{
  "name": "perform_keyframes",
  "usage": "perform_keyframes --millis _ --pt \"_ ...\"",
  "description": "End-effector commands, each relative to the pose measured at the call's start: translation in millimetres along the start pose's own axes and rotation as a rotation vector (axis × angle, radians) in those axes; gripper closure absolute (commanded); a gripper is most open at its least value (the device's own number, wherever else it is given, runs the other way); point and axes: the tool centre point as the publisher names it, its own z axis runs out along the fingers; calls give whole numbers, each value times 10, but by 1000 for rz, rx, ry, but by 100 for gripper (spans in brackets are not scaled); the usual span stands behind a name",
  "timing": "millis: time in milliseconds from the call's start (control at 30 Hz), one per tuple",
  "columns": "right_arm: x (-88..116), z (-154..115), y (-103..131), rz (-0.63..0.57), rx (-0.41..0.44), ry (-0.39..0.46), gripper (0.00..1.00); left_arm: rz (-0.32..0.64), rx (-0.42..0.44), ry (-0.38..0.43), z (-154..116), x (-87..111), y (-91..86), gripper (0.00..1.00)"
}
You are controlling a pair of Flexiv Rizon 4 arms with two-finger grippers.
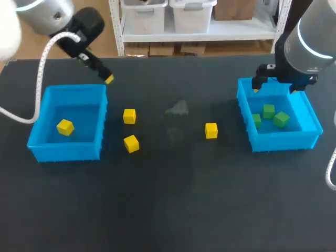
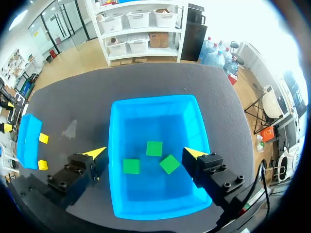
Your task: Put the green cubes in the right bin and the yellow cubes in the left bin.
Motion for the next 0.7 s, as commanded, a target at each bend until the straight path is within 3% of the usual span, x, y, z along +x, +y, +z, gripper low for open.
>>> perform_keyframes --millis 33,267,700 --pt "11 1 -4 1 1 -4 0 59 33 16 58 -274 -32 0" --pt "11 1 -4 1 1 -4 0 161 71 0 121 -583 -241 0" --pt "11 1 -4 1 1 -4 0 334 152 34 308 -953 -776 0"
